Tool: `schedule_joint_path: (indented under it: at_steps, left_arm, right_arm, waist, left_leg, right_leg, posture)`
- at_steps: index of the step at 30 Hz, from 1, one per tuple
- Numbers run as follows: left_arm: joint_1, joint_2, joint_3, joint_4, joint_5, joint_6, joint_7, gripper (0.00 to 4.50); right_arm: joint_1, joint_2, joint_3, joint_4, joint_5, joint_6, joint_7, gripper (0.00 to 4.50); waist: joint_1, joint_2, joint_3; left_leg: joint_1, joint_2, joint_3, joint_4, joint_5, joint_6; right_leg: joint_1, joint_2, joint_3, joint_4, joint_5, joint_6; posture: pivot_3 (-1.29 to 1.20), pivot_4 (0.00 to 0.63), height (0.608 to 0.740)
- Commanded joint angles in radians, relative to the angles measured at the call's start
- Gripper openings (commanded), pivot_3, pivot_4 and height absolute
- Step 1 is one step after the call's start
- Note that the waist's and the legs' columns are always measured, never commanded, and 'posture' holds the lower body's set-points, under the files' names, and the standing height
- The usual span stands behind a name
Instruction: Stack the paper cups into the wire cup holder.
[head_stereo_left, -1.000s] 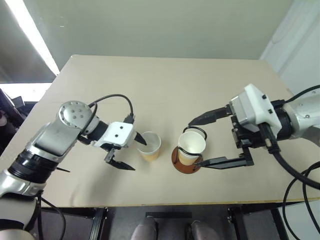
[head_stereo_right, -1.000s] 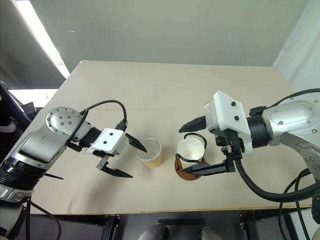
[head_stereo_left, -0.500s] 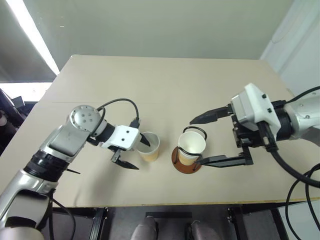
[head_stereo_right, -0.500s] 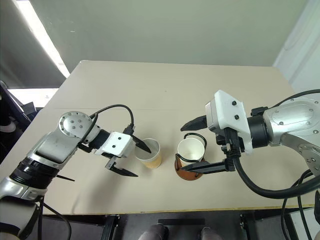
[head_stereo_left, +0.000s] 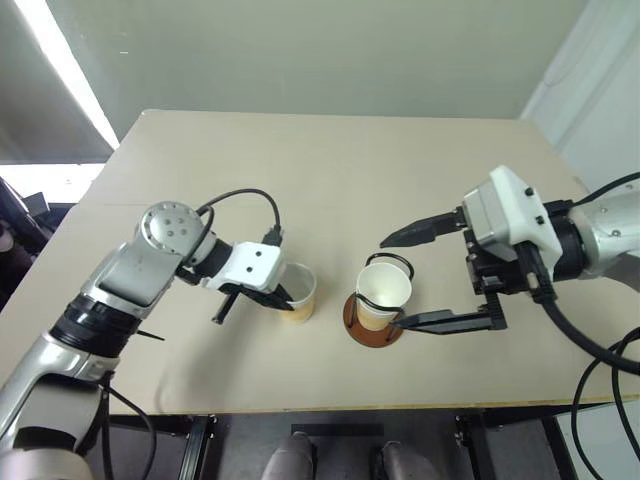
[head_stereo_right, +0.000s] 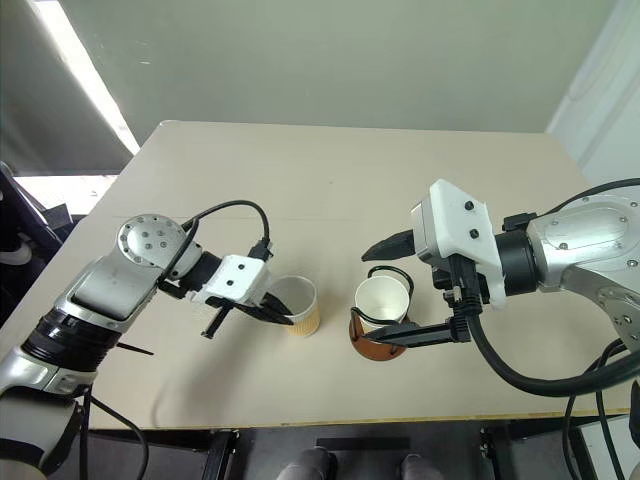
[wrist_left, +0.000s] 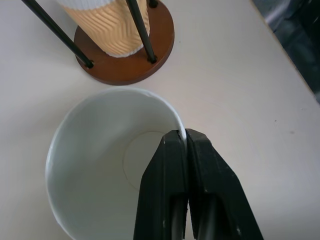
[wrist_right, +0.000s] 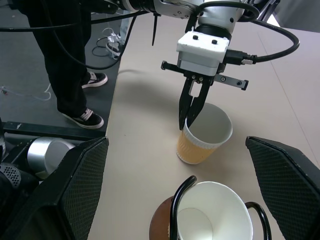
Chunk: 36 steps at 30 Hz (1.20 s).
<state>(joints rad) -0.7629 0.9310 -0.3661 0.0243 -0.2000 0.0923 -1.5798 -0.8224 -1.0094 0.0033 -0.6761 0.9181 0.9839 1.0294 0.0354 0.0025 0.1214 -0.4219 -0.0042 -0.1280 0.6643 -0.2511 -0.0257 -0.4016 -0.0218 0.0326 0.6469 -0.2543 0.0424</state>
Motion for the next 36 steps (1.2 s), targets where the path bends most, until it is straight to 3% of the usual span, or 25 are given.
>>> schedule_joint_path:
  at_steps: [1, 10, 22, 36]
  left_arm:
    - [-0.027, 0.030, 0.005, -0.043, -0.040, 0.026, -0.035, 0.01]
    - [-0.089, 0.044, 0.043, 0.006, -0.066, 0.023, -0.035, 0.01]
    - [-0.252, -0.012, 0.094, 0.040, -0.170, 0.122, -0.035, 0.01]
    - [-0.512, -0.107, 0.031, 0.088, -0.351, 0.240, -0.035, 0.01]
  right_arm:
    - [-0.005, -0.015, -0.034, -0.009, 0.009, -0.015, -0.006, 4.50]
    - [0.018, -0.043, -0.043, 0.009, -0.008, -0.023, 0.004, 4.50]
    - [0.131, -0.138, -0.068, 0.136, -0.141, -0.122, 0.055, 4.50]
    - [0.227, -0.191, -0.129, 0.161, -0.172, -0.157, 0.096, 4.50]
  waist:
    - [0.000, 0.000, 0.000]
    - [0.001, 0.000, 0.000]
    - [0.002, 0.000, 0.000]
    - [0.009, 0.000, 0.000]
  left_leg:
    - [0.000, 0.000, 0.000, 0.000, 0.000, 0.000]
    - [-0.001, 0.000, 0.000, 0.001, 0.000, 0.000]
    - [-0.002, 0.000, 0.000, 0.001, 0.000, 0.000]
    - [-0.006, 0.000, 0.000, 0.003, 0.000, 0.000]
  right_leg:
    - [0.000, 0.000, 0.000, 0.000, 0.000, 0.000]
    - [0.000, 0.000, 0.000, 0.000, 0.000, 0.000]
    - [-0.001, 0.000, 0.000, 0.000, 0.000, 0.000]
    - [-0.003, 0.000, 0.000, -0.001, 0.001, 0.002]
  posture:
    - [0.00, 0.150, 0.740]
    - [0.00, 0.150, 0.740]
    - [0.00, 0.150, 0.740]
    - [0.00, 0.150, 0.740]
